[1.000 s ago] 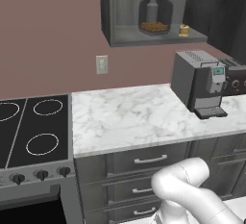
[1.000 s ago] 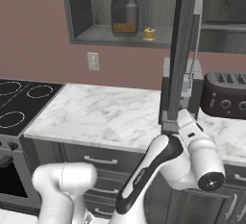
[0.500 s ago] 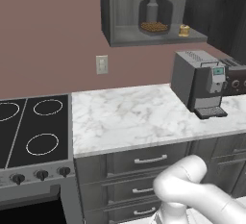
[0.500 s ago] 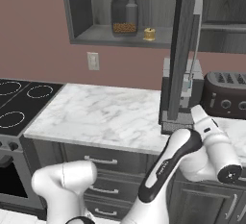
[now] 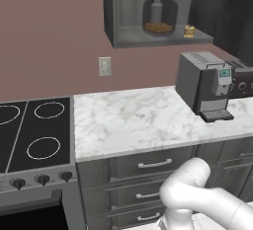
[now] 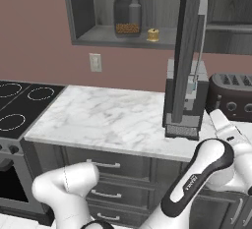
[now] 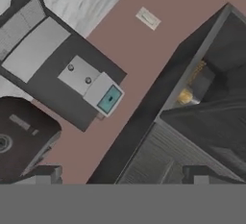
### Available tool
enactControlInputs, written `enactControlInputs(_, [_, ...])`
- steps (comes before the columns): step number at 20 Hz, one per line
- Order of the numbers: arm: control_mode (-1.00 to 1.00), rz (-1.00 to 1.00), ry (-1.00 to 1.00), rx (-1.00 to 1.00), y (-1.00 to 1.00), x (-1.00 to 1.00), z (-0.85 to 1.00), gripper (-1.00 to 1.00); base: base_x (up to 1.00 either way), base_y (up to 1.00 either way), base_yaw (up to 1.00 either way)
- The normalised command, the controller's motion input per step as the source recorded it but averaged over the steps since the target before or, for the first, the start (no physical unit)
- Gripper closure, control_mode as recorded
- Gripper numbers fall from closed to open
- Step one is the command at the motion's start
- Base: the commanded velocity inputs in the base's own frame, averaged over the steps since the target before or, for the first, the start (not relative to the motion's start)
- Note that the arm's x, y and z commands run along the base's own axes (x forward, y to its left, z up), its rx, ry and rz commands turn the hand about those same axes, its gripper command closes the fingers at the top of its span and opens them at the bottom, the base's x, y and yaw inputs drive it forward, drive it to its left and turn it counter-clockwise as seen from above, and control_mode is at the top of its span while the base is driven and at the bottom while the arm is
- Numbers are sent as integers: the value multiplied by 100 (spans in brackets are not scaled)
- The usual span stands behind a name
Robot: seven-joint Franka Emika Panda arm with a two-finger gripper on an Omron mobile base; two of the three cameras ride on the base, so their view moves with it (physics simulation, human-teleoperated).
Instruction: Pick the jar and candle from the dining table and place them in the open cabinet. Close the cabinet after placing the objects.
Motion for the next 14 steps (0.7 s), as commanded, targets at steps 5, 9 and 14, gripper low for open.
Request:
enactControlInputs(5, [-100,16,-19,0,0,-24,35,-100,0,0,0])
enactControlInputs(9, [-100,12,-20,0,7,-29,44,-100,0,0,0])
enactControlInputs(14, [-100,8,-15,0,35,-27,39,-100,0,0,0])
